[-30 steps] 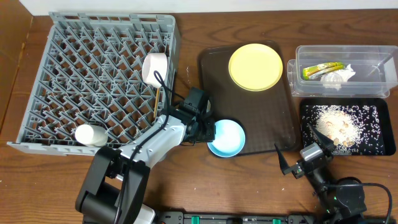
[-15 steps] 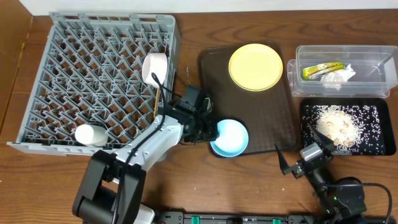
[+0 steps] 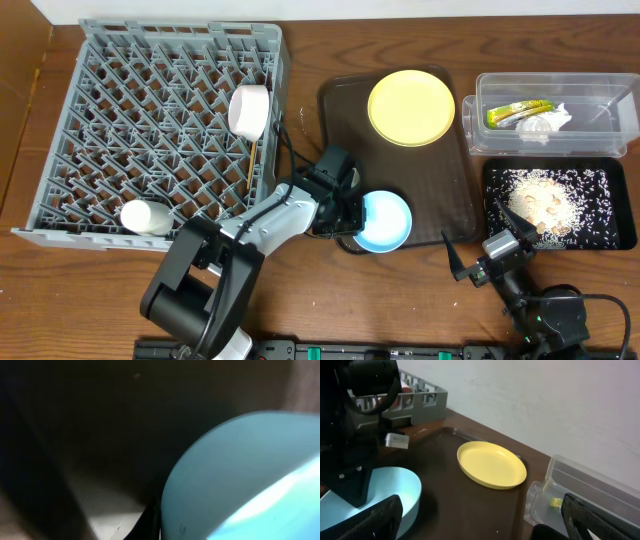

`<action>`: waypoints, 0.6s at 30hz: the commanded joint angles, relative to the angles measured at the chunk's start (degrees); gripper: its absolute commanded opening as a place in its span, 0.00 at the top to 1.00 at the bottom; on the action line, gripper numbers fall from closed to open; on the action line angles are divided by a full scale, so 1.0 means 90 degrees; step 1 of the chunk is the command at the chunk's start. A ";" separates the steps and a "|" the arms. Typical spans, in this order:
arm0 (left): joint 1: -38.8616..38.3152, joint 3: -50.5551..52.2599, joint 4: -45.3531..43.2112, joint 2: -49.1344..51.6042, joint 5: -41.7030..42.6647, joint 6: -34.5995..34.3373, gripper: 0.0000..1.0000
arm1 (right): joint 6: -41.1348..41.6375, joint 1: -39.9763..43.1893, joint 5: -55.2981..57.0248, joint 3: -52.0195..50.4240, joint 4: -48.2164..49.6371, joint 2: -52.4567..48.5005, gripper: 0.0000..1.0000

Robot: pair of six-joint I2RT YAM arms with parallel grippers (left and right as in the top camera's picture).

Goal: Sort waste into correct bins and load items into the dishwasher
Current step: 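Grasp the light-blue bowl rim and lift it with the left gripper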

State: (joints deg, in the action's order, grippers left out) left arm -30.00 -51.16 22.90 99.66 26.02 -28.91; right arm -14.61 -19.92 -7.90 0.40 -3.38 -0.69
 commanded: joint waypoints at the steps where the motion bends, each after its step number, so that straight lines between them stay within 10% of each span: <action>1: 0.0369 -0.0425 0.0389 -0.0476 0.0034 0.0051 0.92 | -0.0027 0.0083 0.0017 -0.0010 -0.0022 0.0034 0.01; 6: 0.1219 -0.1178 0.1698 -0.1513 -0.0976 0.0556 0.92 | -0.0027 0.0083 0.0015 -0.0010 -0.0022 0.0034 0.01; 18: 0.1649 -0.1423 0.2710 -0.2844 -0.9214 0.0755 0.92 | -0.0027 0.0083 0.0017 -0.0010 -0.0022 0.0034 0.01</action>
State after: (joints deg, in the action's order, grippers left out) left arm -15.46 -65.28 47.68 73.14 -32.56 -23.05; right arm -14.61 -19.92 -7.88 0.40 -3.38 -0.69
